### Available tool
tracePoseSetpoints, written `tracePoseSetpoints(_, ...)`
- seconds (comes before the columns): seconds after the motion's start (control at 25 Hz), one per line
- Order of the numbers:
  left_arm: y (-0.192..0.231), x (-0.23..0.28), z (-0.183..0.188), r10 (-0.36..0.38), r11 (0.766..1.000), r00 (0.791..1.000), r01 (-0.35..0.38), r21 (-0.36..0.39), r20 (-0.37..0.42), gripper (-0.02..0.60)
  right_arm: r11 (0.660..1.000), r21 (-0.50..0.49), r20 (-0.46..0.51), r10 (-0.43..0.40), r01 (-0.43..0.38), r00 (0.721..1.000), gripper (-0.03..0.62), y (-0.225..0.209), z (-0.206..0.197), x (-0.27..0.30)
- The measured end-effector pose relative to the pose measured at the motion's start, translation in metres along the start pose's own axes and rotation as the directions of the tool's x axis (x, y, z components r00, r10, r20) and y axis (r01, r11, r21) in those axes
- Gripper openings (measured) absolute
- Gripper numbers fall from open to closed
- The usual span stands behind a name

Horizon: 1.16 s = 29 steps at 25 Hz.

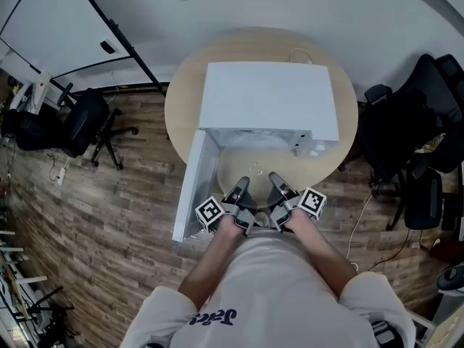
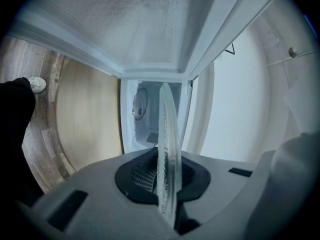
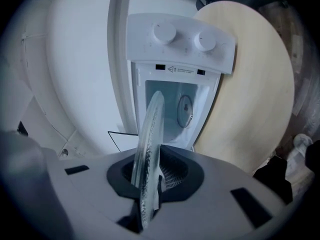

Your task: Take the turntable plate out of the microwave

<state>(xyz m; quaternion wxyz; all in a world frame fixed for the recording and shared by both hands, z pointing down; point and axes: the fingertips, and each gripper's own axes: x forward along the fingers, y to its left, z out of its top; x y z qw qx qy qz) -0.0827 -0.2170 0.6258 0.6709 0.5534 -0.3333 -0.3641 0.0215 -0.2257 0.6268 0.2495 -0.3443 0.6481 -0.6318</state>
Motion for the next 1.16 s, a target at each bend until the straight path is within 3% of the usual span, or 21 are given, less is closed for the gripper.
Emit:
tracePoseSetpoints(0.32,-0.024,-0.009,-0.001,-0.036,0.999,0.999,0.036,0.040,0.003,0.029,0.997,-0.014,0.001,0.076,-0.076,0.997,0.038,0.026,-0.005,-0.003)
tracePoseSetpoints(1.16,-0.001,0.005,0.001,0.039,0.999,0.999,-0.039,-0.011,-0.014,0.029,0.998,0.045,0.037,0.039,-0.041,0.999,0.038,0.011,0.007,-0.002)
